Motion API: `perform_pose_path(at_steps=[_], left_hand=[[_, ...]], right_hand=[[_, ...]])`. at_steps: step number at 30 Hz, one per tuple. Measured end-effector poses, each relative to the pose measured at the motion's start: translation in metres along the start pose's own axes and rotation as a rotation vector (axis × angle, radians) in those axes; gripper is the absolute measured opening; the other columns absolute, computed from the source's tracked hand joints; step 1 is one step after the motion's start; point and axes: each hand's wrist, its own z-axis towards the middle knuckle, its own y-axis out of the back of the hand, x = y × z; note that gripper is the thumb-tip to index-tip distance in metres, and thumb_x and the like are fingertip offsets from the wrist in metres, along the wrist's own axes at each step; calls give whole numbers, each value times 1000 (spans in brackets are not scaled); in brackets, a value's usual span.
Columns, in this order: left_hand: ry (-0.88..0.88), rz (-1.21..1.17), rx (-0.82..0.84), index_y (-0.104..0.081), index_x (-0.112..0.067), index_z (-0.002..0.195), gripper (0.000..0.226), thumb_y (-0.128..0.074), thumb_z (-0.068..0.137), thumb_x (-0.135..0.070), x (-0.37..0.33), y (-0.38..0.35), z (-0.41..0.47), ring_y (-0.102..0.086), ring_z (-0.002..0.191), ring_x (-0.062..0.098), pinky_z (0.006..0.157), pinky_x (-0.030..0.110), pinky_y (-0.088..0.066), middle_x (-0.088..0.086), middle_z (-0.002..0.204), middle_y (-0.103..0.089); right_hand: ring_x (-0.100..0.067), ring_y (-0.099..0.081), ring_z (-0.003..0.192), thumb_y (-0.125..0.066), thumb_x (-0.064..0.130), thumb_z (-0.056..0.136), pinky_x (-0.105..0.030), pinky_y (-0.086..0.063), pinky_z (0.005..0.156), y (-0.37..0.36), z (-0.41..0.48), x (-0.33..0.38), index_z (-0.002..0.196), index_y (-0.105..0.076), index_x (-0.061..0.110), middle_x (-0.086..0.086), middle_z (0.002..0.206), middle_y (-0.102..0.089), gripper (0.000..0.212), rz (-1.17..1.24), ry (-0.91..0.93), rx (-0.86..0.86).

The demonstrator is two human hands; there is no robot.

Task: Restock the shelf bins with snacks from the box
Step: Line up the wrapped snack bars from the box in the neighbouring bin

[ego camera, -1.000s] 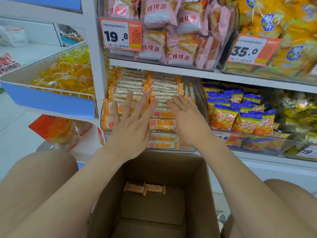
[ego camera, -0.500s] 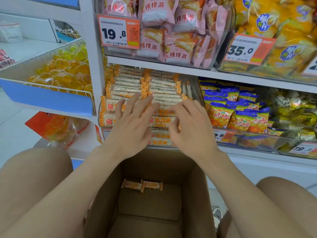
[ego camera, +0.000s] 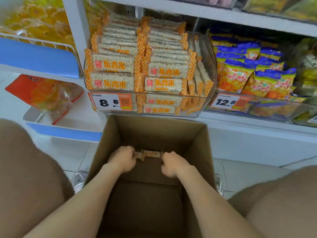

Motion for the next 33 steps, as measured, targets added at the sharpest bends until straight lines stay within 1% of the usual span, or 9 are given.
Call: perform_pose_path(at_steps=[5,10,13,17,20,24,27,31,33], left_hand=[[118,-16,142,-66,-19,119,21,-60,101,-30,17,-59,27,-66,104,22,93,40,-58,4,118,-67],[137,-80,165,-39,-16,156,56,-59,104,-22,11,-102,53,-43,145,30,115,38,-39,10,161,-38],[147,-18,137,-15,-20,165,81,-64,100,-18,18,-120,70,-18,157,37,127,48,-25,10,173,-4],[121,80,143,-1,-17,166,96,-66,96,-13,32,-132,95,2,160,37,127,53,-21,8,173,16],[97,201,178,-3,-15,166,98,-67,92,-9,38,-142,101,1,158,39,125,54,-19,9,174,7],[52,177,117,-23,-14,159,80,-62,92,5,28,-152,95,-12,155,41,123,51,-27,12,167,-15],[60,146,130,-29,-14,157,80,-64,89,11,19,-151,95,-28,149,37,121,42,-33,12,164,-23],[64,156,116,-45,-17,145,63,-66,90,4,14,-157,94,-41,141,34,115,45,-37,11,151,-48],[89,58,78,-54,-26,133,51,-72,89,-11,17,-161,92,-44,136,33,112,48,-37,3,142,-57]], right_hand=[[-32,-60,119,-58,20,104,-37,-48,86,-50,50,-7,141,-54,13,-12,136,-57,38,64,-44,141],[-30,-58,123,-60,21,104,-38,-50,88,-74,105,-6,137,-58,13,-12,139,-57,34,150,-49,74],[-33,-24,157,-58,17,103,-46,-35,122,-93,137,-11,165,-23,15,-8,174,-11,71,182,3,95],[-28,13,161,-57,10,100,-52,-6,130,-110,163,-24,168,4,30,3,173,21,93,136,19,183],[-37,13,160,-64,13,94,-60,1,128,-121,168,-33,168,-3,28,-2,175,8,96,-59,23,65],[-42,-31,149,-49,2,101,-52,-29,121,-130,158,-32,156,-33,17,-17,160,-26,59,-30,-81,-76],[-41,-37,145,-52,-3,100,-48,-40,115,-132,149,-37,157,-33,17,-19,161,-24,63,13,-137,-34],[-37,-45,144,-70,-3,91,-45,-44,113,-134,136,-41,163,-18,21,-17,157,-40,92,381,-313,-41],[-36,-48,142,-73,4,91,-43,-45,112,-131,128,-41,162,-24,17,-15,150,-49,88,577,-374,-82]])
